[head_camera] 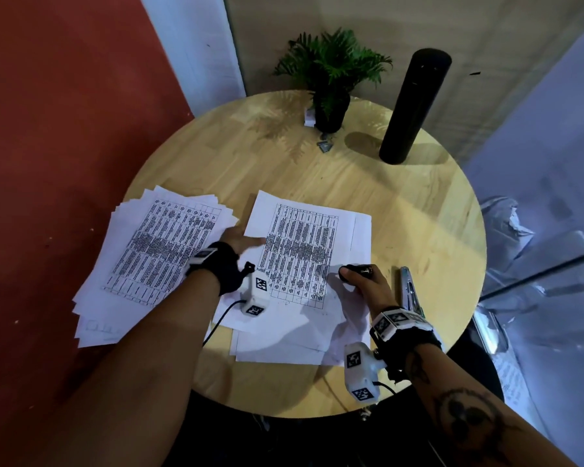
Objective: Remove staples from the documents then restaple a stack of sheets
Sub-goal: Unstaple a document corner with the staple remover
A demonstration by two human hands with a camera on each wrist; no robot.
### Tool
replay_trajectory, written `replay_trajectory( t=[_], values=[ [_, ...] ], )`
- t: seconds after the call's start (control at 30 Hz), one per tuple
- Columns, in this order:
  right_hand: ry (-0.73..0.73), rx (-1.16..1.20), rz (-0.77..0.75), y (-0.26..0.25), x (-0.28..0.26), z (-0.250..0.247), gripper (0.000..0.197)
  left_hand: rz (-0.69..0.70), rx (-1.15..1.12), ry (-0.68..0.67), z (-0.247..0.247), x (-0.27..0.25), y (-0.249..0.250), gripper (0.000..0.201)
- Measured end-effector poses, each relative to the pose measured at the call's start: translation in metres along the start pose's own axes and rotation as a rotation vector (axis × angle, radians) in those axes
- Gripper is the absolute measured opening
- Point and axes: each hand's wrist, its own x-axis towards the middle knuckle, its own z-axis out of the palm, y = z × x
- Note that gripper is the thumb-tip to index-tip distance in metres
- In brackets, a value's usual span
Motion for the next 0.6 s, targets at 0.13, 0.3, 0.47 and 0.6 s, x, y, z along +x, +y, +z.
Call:
replay_trajectory(
  t=[0.13,0.3,0.47,0.6],
  values=[
    [0.008,-0.091,-0.010,0.002,0.006,-0.002,0.021,0.042,0.032,0.057,0.004,0.001,0.016,0.045],
    [-0.016,-0.266,0.013,0.003,0.021,-0.014,0.021,0.233,-0.014,0.074,0.001,-0.018,0.015,0.036],
    [-0.033,-0.266,-0.096,-0.027,0.016,-0.023,0.019,0.467,-0.117,0.165,-0.009,-0.048,0.018,0.031],
    [-0.132,-0.220,-0.173,-0.069,0.001,-0.019,0.020,0.581,-0.243,0.209,-0.019,-0.070,0.023,0.029]
  ],
)
